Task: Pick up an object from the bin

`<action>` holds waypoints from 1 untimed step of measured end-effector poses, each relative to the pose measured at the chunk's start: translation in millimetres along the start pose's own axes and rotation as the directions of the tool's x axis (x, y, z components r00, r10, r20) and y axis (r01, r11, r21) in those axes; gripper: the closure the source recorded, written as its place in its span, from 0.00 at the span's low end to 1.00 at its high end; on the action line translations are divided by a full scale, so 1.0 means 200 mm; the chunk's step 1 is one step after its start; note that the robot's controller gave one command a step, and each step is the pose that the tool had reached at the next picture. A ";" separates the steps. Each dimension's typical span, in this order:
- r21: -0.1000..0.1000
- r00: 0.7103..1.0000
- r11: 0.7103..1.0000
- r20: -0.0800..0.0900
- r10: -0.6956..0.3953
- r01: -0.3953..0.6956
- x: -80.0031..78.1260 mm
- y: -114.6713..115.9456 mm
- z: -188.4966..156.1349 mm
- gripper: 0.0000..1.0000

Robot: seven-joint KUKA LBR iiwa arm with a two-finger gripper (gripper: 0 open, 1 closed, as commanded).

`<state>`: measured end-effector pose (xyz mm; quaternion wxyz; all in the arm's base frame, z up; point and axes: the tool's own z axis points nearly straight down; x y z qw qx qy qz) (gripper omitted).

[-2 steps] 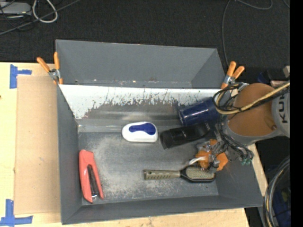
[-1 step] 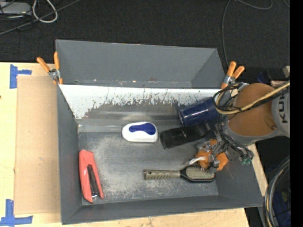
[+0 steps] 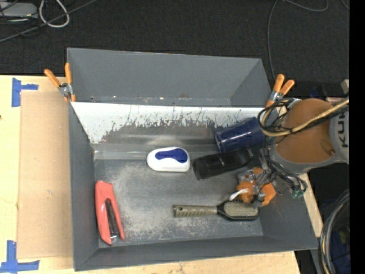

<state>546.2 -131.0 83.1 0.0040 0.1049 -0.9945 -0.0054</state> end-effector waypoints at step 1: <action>-0.001 1.000 1.000 -0.001 0.000 0.000 0.00 0.00 -0.06 1.00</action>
Offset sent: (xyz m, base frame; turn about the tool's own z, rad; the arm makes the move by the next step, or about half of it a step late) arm -0.0007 0.0005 0.0270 0.0003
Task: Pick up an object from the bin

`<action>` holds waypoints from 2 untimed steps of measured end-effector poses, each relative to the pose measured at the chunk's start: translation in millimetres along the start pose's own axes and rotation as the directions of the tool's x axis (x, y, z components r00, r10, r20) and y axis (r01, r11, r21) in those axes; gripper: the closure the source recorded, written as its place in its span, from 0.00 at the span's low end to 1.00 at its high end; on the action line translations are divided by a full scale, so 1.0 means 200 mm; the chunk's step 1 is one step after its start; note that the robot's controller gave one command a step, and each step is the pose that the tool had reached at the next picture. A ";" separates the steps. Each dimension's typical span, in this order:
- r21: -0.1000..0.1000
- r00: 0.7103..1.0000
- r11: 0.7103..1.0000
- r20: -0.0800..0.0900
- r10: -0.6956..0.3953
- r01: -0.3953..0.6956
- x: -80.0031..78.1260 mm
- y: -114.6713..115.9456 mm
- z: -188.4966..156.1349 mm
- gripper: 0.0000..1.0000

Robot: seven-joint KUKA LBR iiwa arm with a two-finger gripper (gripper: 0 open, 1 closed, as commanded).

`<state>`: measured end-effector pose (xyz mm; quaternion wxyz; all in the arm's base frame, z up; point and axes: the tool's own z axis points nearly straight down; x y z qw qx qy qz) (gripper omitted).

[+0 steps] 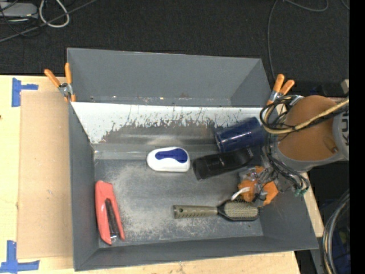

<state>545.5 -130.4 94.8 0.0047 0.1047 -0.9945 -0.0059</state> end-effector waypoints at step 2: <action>0.000 1.000 1.000 0.000 0.000 0.000 0.00 0.01 -0.11 1.00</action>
Offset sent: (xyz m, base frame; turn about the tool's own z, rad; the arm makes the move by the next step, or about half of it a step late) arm 0.0006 0.0003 0.0358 -0.0001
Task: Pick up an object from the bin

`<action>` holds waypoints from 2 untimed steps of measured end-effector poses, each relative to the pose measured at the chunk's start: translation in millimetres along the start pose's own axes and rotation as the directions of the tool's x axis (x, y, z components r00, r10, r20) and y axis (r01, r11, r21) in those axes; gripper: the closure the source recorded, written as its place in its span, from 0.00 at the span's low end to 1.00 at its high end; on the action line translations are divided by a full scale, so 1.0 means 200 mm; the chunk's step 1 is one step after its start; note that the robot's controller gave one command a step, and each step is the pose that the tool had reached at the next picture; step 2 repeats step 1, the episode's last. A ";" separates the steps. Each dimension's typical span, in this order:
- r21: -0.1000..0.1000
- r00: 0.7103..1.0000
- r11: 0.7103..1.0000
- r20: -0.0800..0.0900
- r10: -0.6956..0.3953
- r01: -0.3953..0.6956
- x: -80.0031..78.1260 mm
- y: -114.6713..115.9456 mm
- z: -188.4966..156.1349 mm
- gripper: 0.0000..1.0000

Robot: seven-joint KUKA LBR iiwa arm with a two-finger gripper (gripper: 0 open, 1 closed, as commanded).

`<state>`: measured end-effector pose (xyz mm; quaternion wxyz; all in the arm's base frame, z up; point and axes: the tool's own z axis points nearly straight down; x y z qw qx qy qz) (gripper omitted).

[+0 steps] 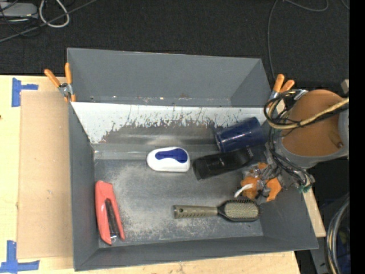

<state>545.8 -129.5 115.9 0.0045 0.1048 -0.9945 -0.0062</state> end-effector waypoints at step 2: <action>0.001 1.000 1.000 0.002 0.000 0.000 0.00 0.00 -0.06 1.00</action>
Offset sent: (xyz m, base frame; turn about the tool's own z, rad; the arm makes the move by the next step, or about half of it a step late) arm 0.0005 0.0000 0.0621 0.0001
